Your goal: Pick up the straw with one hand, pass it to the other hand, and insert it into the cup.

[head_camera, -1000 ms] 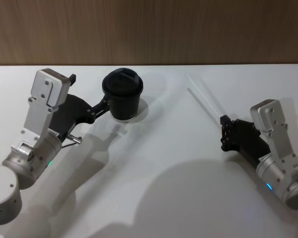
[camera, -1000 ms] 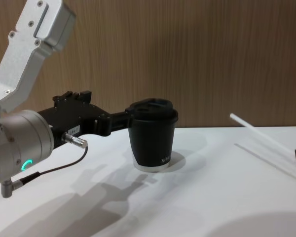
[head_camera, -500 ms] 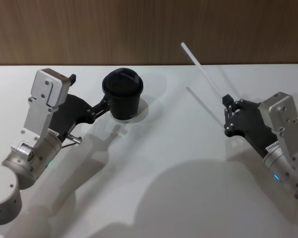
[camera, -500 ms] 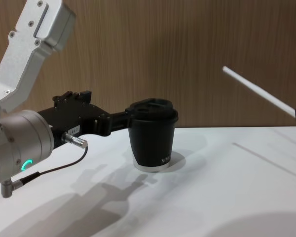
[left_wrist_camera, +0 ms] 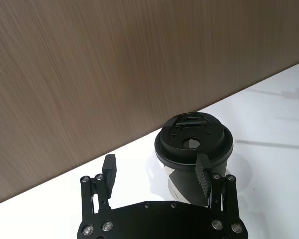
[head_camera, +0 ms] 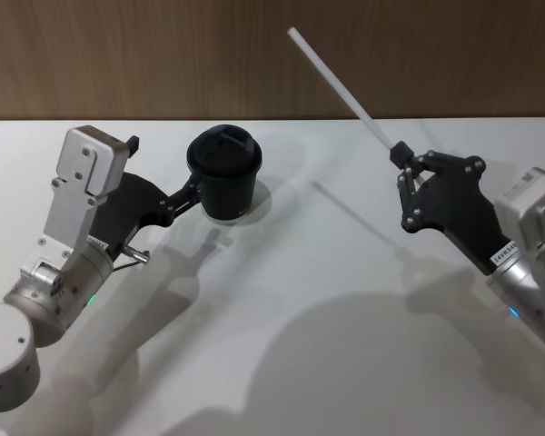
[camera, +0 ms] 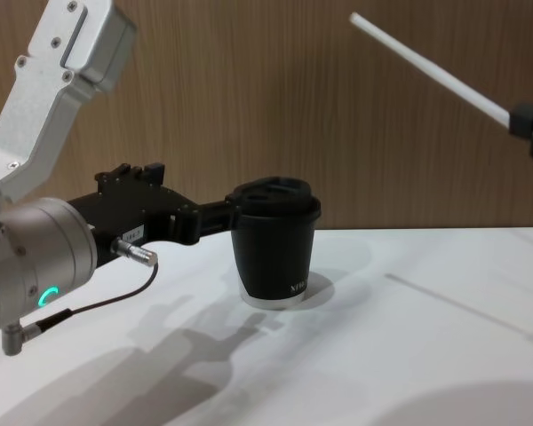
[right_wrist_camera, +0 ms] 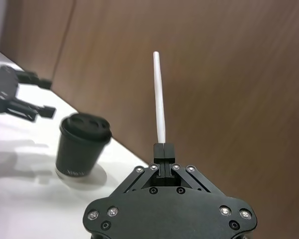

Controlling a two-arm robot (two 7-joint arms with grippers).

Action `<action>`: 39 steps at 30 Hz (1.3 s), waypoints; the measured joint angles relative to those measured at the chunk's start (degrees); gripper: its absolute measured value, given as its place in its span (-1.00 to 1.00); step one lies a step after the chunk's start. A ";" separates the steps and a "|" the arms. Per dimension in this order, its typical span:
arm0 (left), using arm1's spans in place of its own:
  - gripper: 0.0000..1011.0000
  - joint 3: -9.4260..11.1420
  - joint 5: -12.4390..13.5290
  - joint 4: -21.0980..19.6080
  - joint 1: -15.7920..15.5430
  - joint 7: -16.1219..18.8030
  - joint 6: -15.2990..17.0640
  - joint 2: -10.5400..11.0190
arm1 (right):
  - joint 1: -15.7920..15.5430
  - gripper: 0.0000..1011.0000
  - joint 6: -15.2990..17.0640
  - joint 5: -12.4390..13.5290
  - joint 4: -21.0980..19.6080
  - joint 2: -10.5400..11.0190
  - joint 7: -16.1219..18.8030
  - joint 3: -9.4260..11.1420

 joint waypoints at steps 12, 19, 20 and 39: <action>0.98 0.00 0.00 0.00 0.00 0.00 0.00 0.00 | 2.02 -1.00 -6.85 3.41 -1.79 1.34 5.99 -1.19; 0.98 0.00 0.00 0.00 0.00 0.00 0.00 0.00 | 3.09 -1.00 -8.80 5.06 -2.58 1.61 8.54 -1.72; 0.98 0.00 0.00 0.00 0.00 0.00 0.00 0.00 | 3.19 -1.00 -8.96 5.23 -2.62 1.62 8.81 -1.76; 0.98 -0.79 -1.95 -0.66 0.15 -2.12 0.14 0.29 | 4.41 -1.00 -9.61 7.01 -3.36 1.54 12.02 -2.50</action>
